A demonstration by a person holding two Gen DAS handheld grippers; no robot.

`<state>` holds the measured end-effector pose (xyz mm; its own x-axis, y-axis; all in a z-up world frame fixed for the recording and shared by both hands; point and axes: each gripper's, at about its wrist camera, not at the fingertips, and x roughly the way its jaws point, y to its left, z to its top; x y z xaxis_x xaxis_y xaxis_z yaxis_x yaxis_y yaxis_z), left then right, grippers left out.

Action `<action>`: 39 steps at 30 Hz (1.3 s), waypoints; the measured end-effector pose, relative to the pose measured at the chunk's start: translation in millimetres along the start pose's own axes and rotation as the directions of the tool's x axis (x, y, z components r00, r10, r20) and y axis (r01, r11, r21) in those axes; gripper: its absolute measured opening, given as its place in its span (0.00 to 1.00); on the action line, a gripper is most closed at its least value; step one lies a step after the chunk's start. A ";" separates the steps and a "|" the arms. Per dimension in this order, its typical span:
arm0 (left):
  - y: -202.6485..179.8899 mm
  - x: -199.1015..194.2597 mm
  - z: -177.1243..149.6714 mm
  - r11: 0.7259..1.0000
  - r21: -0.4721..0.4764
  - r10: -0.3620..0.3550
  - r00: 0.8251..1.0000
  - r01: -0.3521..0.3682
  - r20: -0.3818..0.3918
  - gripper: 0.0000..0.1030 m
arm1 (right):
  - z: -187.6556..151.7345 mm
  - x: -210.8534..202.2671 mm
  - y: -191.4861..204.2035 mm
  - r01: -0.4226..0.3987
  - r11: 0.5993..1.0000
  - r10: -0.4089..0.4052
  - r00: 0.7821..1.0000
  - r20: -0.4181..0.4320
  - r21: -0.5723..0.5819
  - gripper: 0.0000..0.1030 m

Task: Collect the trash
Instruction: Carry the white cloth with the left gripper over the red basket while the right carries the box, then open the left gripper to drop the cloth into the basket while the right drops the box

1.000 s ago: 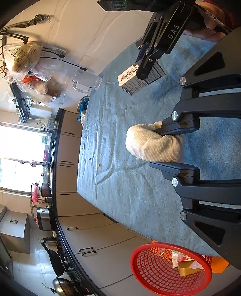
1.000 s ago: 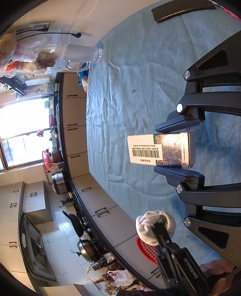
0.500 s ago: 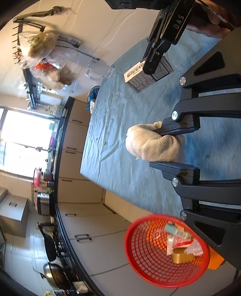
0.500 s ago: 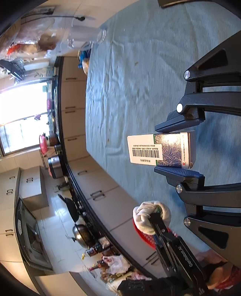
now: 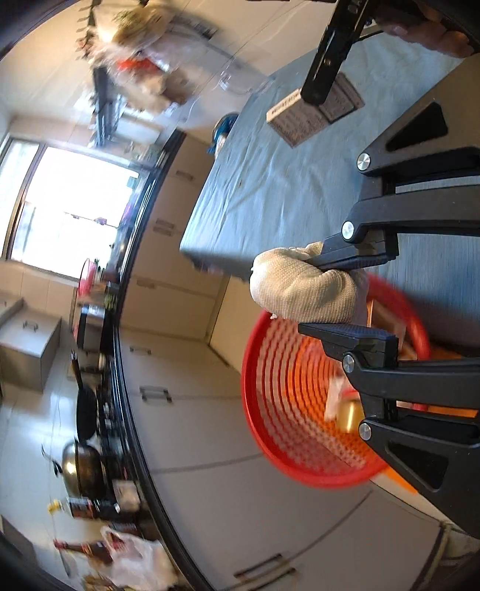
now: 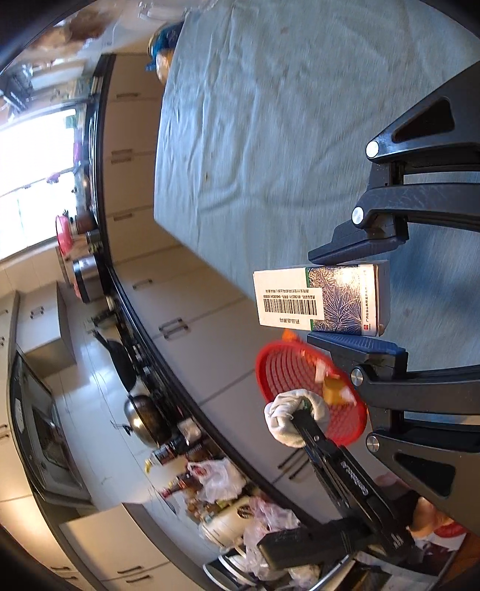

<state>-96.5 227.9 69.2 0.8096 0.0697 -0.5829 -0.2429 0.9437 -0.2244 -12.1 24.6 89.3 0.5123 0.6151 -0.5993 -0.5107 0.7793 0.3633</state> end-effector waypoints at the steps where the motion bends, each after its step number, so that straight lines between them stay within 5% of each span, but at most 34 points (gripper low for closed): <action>1: 9.8 -0.6 -0.6 1.000 -0.011 0.012 1.000 -0.012 0.001 0.24 | 0.6 3.6 3.8 -0.010 1.000 0.010 1.000 -0.006 -0.003 0.39; 19: 71.1 18.9 -10.1 0.992 -0.061 0.106 0.994 -0.108 -0.037 0.24 | 9.7 98.5 73.5 -0.159 0.987 0.156 0.977 -0.146 -0.006 0.39; 39: 81.3 40.4 -16.7 0.991 -0.052 0.122 0.990 -0.126 -0.072 0.24 | 12.9 159.4 79.4 -0.124 0.992 0.126 0.967 -0.223 0.024 0.39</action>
<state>-92.5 302.0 14.4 0.7336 0.1609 -0.6603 -0.3701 0.9094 -0.1896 37.9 186.1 31.9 0.2773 0.6661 -0.6924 -0.5535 0.6998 0.4515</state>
